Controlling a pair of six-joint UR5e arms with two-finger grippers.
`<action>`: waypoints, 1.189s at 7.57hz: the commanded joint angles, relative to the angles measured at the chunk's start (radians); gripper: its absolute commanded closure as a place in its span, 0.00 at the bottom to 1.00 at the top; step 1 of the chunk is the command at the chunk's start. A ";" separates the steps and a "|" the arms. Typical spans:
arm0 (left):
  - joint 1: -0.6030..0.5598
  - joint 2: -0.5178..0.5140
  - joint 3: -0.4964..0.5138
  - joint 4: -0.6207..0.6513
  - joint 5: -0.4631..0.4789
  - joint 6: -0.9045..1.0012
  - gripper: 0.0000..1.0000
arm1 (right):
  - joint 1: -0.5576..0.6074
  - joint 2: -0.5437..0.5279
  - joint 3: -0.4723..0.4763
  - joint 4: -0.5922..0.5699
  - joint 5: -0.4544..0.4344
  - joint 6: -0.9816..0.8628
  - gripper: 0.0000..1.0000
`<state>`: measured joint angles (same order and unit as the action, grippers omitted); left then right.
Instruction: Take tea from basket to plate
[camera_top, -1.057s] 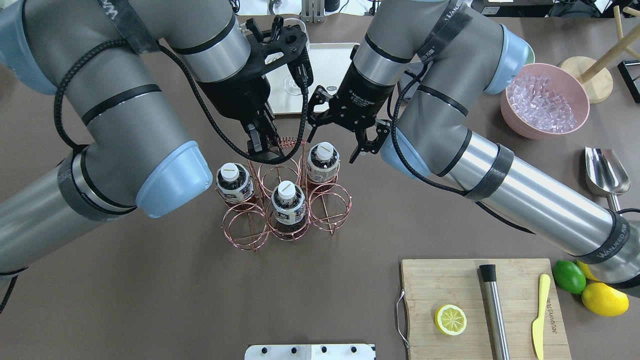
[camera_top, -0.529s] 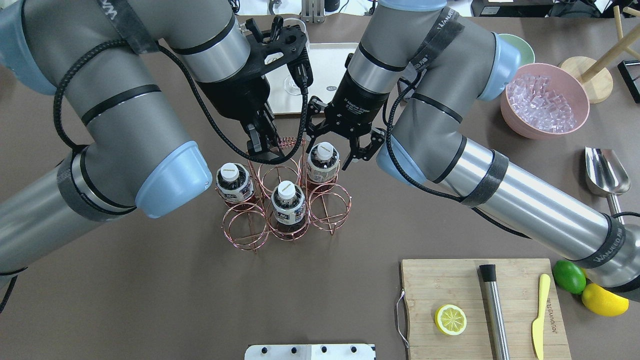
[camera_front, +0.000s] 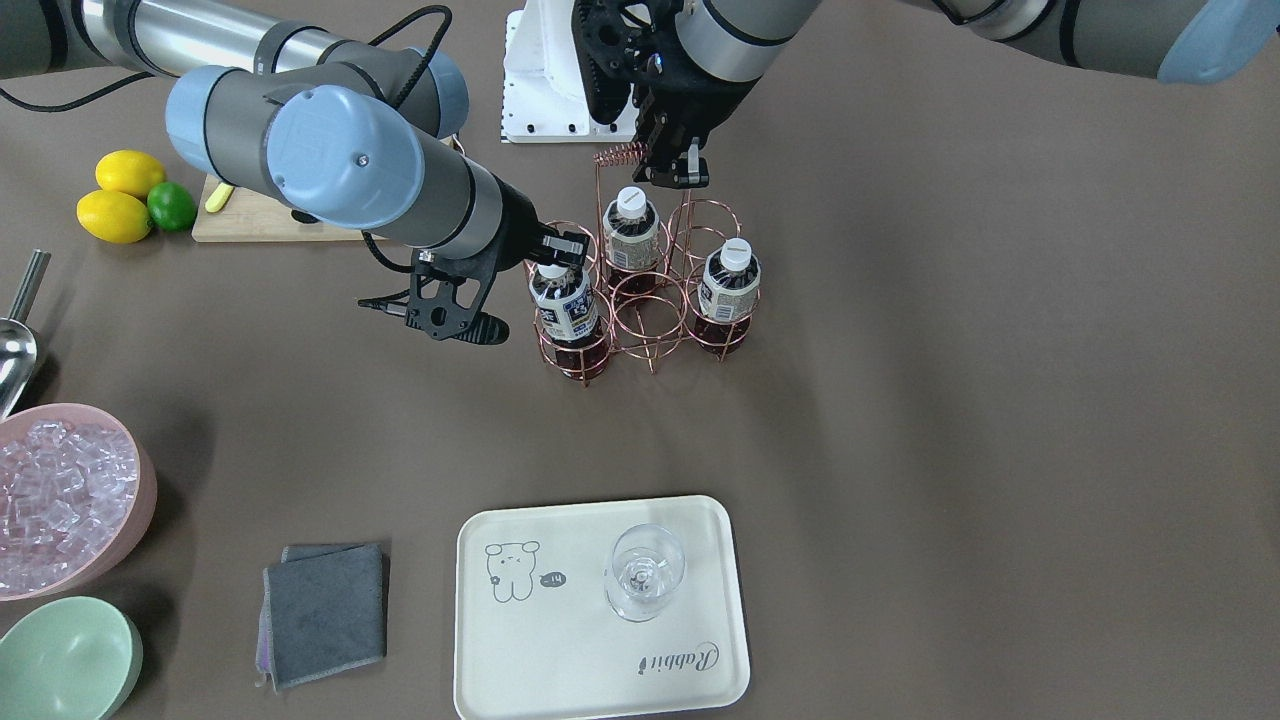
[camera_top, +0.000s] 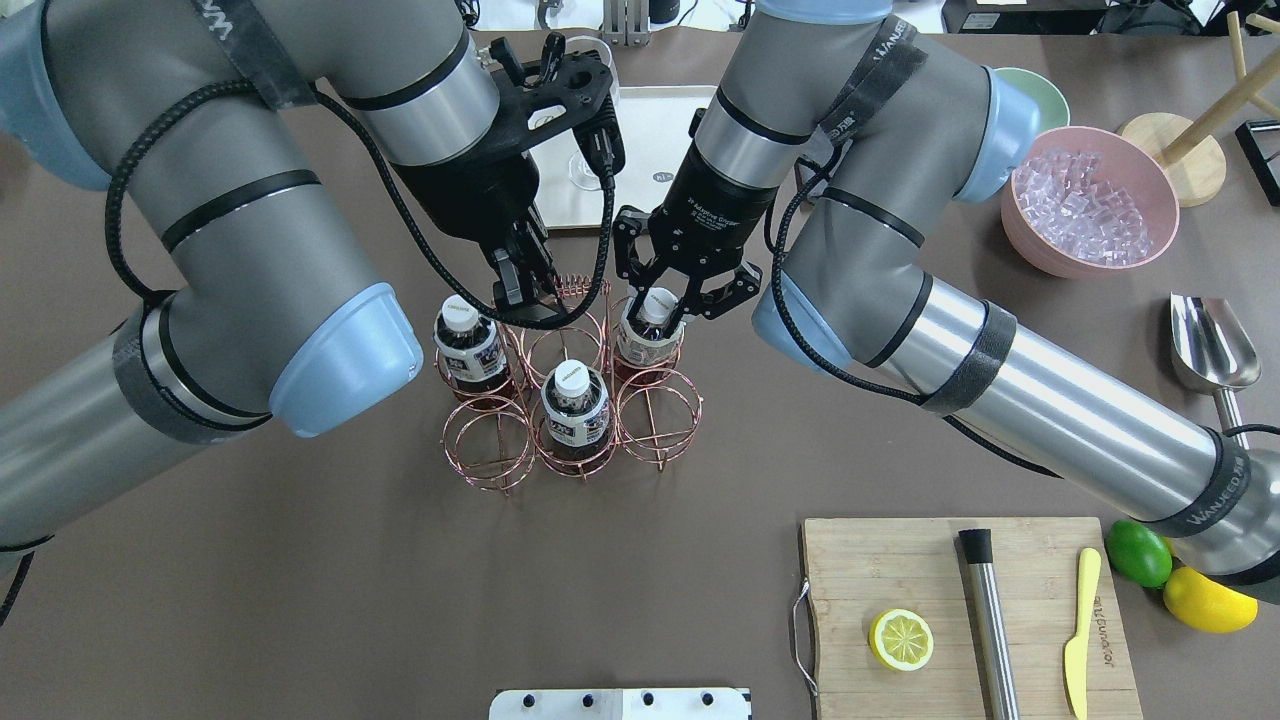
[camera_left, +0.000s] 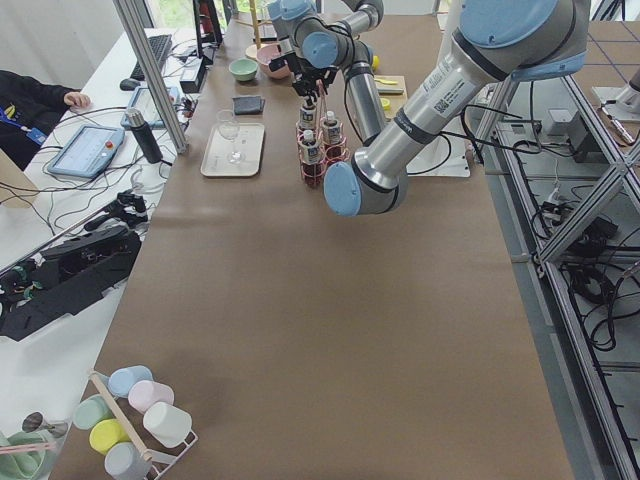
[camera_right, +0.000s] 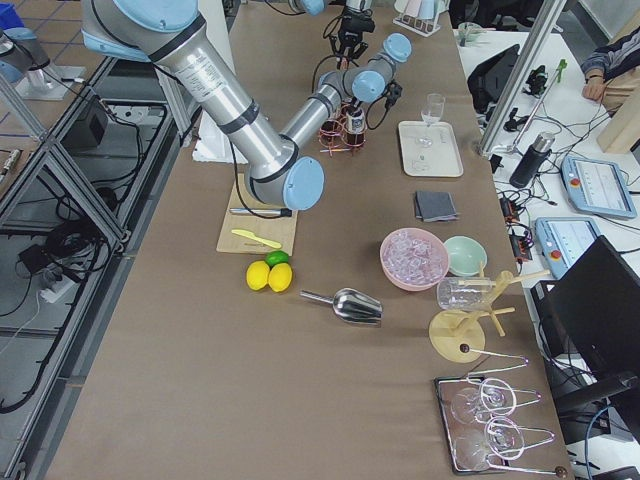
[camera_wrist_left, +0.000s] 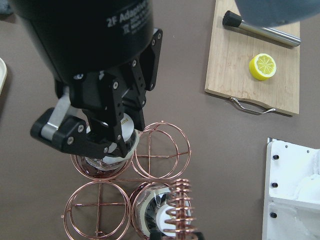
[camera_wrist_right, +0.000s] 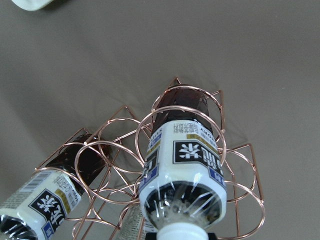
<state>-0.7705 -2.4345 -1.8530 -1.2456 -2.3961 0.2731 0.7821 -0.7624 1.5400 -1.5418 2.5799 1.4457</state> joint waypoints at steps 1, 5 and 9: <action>-0.001 0.000 0.000 0.000 0.000 0.000 1.00 | 0.104 0.003 0.008 -0.008 0.133 0.002 1.00; -0.003 0.000 -0.009 0.000 -0.002 0.000 1.00 | 0.276 0.047 0.011 -0.079 0.270 0.002 1.00; -0.047 0.000 -0.072 0.015 -0.006 -0.003 1.00 | 0.244 0.176 -0.270 -0.080 0.134 -0.141 1.00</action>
<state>-0.7881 -2.4337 -1.8938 -1.2392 -2.3998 0.2717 1.0351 -0.6583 1.4250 -1.6201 2.7736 1.4080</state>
